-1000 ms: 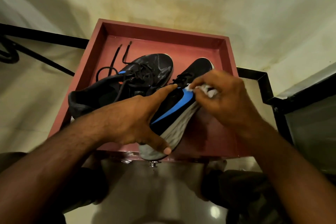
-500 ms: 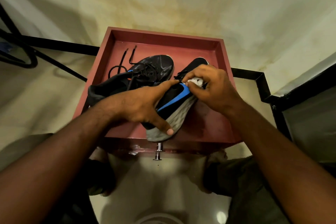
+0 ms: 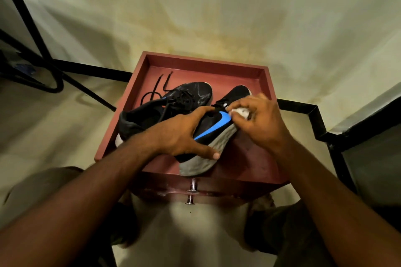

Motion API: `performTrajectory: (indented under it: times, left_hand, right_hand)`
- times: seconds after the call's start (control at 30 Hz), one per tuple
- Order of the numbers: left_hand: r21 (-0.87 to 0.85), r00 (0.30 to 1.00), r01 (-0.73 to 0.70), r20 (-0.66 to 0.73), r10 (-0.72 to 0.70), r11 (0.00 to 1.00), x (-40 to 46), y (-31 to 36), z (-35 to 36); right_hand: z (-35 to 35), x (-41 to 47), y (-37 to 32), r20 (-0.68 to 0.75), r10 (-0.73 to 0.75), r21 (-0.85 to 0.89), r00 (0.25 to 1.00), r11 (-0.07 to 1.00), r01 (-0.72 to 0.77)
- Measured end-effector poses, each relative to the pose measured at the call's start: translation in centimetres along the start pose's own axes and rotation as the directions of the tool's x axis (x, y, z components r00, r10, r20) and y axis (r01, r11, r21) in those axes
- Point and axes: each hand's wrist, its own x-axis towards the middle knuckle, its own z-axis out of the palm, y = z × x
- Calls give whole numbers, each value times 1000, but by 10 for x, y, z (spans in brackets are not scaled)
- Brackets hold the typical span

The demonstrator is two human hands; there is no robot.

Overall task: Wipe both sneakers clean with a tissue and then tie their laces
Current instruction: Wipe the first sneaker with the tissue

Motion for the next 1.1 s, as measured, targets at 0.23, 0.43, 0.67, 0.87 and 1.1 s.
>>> performTrajectory:
  times: [0.23,0.43,0.67,0.87,1.1]
  left_hand:
    - [-66,999,27,24,-26,997,4,-8,-7]
    - [2,1000,30,3,-30,1000,4,-2,1]
    - [29,997,80,-1,-80,996,7,-4,0]
    - [-279,985,92,-117,-128,956,9,-6,4]
    - [-452,993,78,-40,-107,889,10,-10,5]
  right_hand:
    - [2,-8,-2,-29,-42,88,999,995,45]
    - [-5,-8,5,-76,37,54,996,998,-33]
    - [5,-2,9,-68,-66,28,996,997,68]
    - [4,-11,-10,-56,-47,234,997,970,59]
    - [12,-1,6,14,-156,55,988,986,155]
